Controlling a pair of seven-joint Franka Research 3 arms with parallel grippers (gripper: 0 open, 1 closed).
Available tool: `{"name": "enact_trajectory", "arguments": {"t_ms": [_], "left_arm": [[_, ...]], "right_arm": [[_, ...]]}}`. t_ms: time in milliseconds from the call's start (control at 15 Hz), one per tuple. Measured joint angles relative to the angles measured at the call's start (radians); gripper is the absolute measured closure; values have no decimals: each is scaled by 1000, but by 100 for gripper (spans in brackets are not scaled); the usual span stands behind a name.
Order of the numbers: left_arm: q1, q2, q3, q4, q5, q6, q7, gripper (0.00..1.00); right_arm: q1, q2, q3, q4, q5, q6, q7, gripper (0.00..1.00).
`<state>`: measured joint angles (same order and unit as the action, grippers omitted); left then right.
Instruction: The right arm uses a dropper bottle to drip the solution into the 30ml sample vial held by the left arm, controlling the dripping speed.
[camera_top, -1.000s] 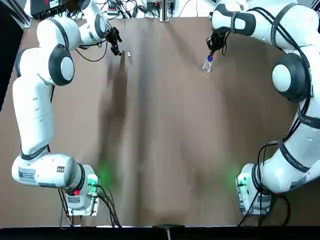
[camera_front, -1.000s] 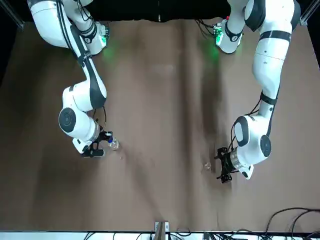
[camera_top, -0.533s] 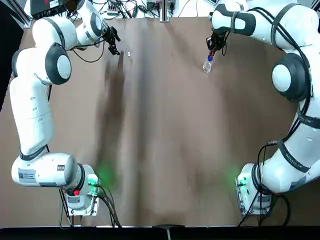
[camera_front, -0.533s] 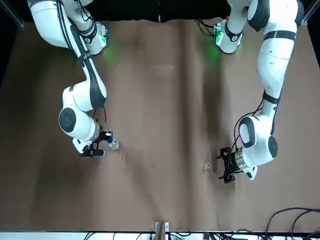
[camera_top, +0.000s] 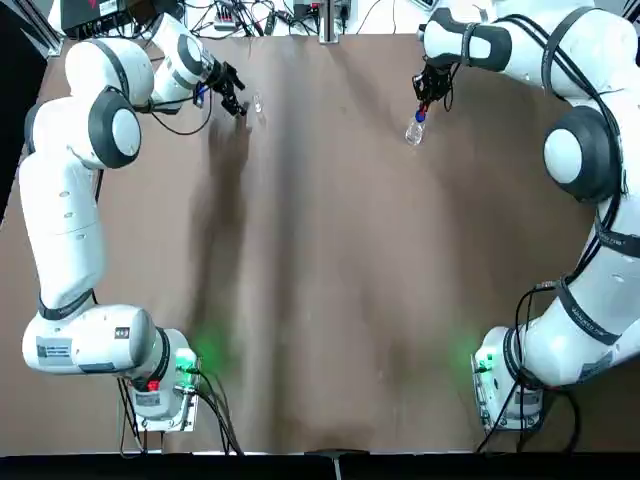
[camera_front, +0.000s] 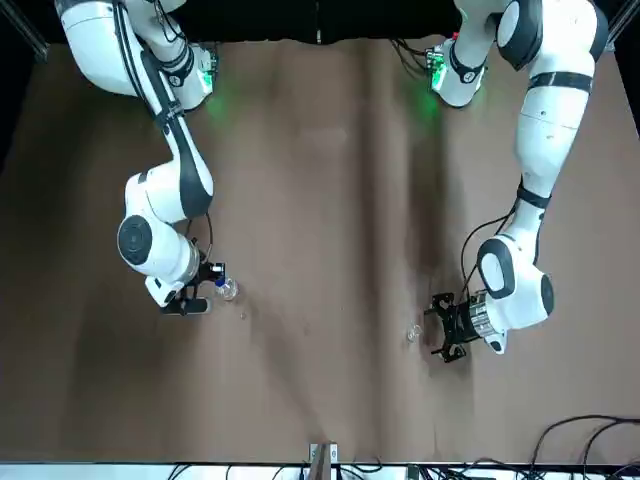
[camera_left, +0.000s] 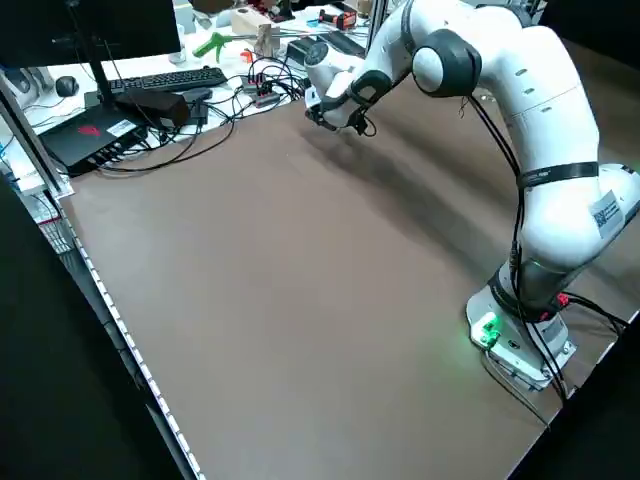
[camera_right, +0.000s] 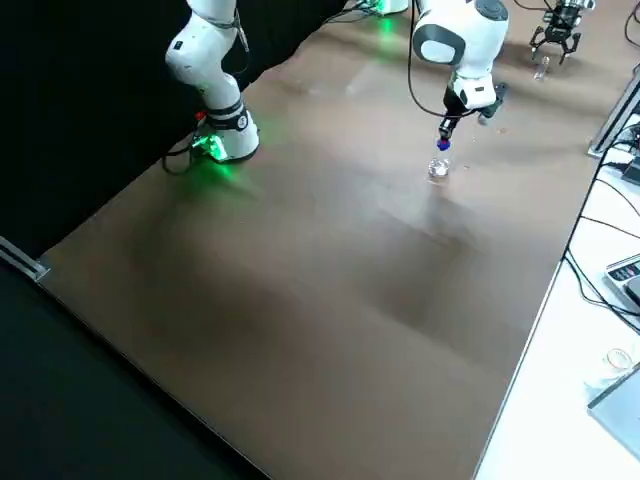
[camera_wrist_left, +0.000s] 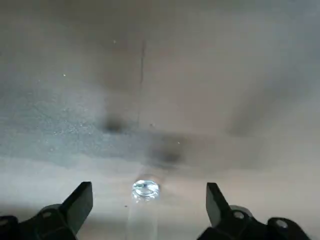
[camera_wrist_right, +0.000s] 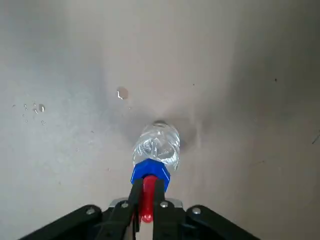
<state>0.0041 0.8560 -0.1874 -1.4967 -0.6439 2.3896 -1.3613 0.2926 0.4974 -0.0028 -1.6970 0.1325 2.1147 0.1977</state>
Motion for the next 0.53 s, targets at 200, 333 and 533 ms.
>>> {"name": "enact_trajectory", "arguments": {"t_ms": [200, 333, 533], "left_arm": [[0, 10, -1, 0, -16, 0, 4, 0], [7, 10, -5, 3, -92, -9, 13, 0], [28, 10, -25, 3, -148, -35, 134, 0]], "right_arm": [[0, 0, 0, 4, 0, 0, 0, 88], [0, -1, 0, 11, 0, 0, 0, 87], [0, -6, 0, 15, 0, -13, 0, 88]]}}
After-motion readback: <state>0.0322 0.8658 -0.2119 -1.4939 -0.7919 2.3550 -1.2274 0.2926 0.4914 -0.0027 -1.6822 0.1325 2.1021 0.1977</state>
